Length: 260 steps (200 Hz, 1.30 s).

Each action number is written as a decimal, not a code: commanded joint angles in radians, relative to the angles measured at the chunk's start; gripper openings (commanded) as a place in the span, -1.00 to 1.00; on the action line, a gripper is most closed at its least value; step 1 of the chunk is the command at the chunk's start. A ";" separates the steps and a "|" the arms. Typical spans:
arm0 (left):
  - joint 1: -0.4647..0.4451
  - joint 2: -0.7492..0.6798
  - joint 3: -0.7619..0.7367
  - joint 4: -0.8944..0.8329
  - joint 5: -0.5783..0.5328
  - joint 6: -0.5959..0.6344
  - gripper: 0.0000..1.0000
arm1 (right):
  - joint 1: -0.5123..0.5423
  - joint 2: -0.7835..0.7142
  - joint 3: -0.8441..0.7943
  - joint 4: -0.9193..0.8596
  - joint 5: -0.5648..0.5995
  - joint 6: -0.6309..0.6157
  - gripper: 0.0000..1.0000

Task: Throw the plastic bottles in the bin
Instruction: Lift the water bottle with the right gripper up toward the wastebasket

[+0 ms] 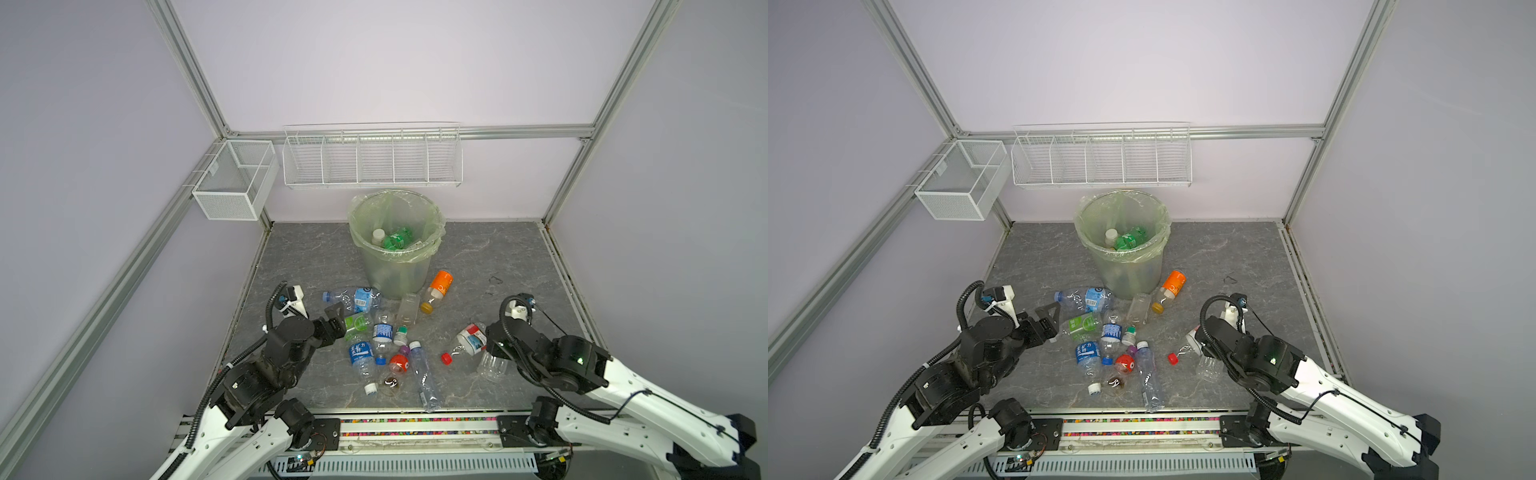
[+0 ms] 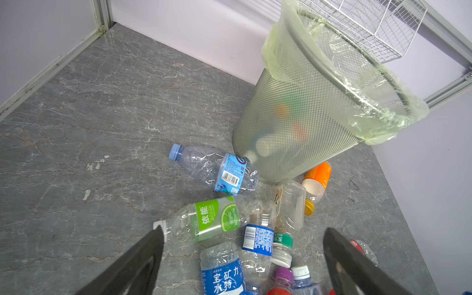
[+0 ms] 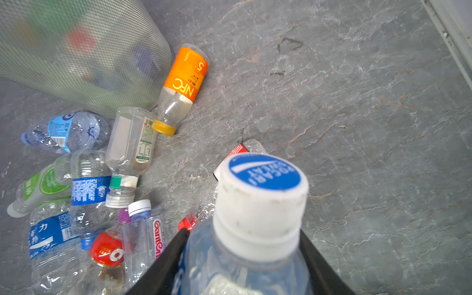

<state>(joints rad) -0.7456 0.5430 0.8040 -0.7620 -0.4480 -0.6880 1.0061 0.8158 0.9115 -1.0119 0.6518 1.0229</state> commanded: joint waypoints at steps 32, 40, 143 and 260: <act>-0.003 -0.015 -0.015 -0.039 -0.009 -0.020 0.93 | 0.006 0.034 0.200 0.001 0.144 -0.259 -0.87; -0.003 -0.019 -0.017 -0.043 -0.009 -0.021 0.93 | 0.006 0.039 0.224 0.025 0.150 -0.307 -0.86; -0.003 -0.050 -0.013 -0.079 -0.015 -0.026 0.93 | 0.005 0.206 0.517 0.279 0.076 -0.776 -0.86; -0.003 -0.078 -0.020 -0.106 -0.018 -0.033 0.92 | -0.002 0.352 0.810 0.467 -0.085 -0.970 -0.87</act>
<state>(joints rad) -0.7456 0.4805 0.7918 -0.8295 -0.4484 -0.7033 1.0058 1.1439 1.6833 -0.6369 0.6254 0.0959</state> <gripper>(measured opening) 0.963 0.594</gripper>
